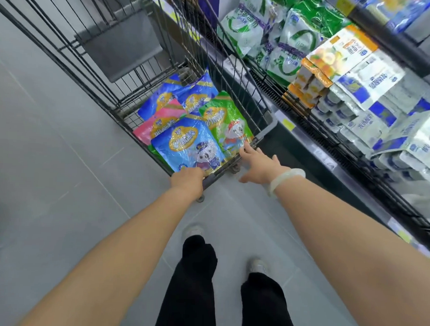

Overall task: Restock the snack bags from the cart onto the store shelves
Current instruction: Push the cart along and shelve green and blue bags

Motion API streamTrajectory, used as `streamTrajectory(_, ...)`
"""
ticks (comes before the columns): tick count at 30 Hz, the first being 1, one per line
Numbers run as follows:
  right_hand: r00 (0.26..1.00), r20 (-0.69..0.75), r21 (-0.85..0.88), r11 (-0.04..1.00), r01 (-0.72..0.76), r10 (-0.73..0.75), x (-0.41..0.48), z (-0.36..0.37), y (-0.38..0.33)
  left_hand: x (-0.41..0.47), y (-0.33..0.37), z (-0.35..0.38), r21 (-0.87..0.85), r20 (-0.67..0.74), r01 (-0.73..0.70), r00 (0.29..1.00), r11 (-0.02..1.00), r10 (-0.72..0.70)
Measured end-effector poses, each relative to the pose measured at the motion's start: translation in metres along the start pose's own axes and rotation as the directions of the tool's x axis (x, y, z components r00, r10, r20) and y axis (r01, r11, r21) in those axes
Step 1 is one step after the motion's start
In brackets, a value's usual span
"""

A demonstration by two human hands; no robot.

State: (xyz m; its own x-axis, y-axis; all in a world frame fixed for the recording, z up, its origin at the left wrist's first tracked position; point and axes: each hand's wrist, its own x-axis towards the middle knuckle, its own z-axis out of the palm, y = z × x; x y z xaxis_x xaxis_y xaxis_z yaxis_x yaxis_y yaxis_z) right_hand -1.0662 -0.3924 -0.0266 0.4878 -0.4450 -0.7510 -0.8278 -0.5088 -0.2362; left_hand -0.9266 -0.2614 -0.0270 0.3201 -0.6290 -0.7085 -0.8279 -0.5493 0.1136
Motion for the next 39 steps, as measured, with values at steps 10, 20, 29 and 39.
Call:
streamTrajectory(10,0.992,0.093,-0.008,0.996,0.087,-0.086,-0.060,0.051,0.099,-0.063,0.088,0.071,-0.055,-0.010,0.038,0.999,0.998,-0.039)
streamTrajectory(20,0.997,0.064,0.084,0.996,0.040,-0.045,-0.131,0.114,0.166,-0.113,0.145,0.140,-0.064,0.028,-0.016,0.999,0.998,0.017)
streamTrajectory(29,0.999,0.036,0.124,0.992,0.015,-0.020,-0.184,0.163,0.210,-0.150,0.190,0.192,-0.017,0.010,-0.051,0.999,0.999,0.051)
streamTrajectory(39,0.994,0.046,-0.082,0.991,0.106,-0.102,-0.247,0.195,0.272,-0.192,0.246,0.244,-0.053,0.047,0.019,0.999,0.998,-0.017)
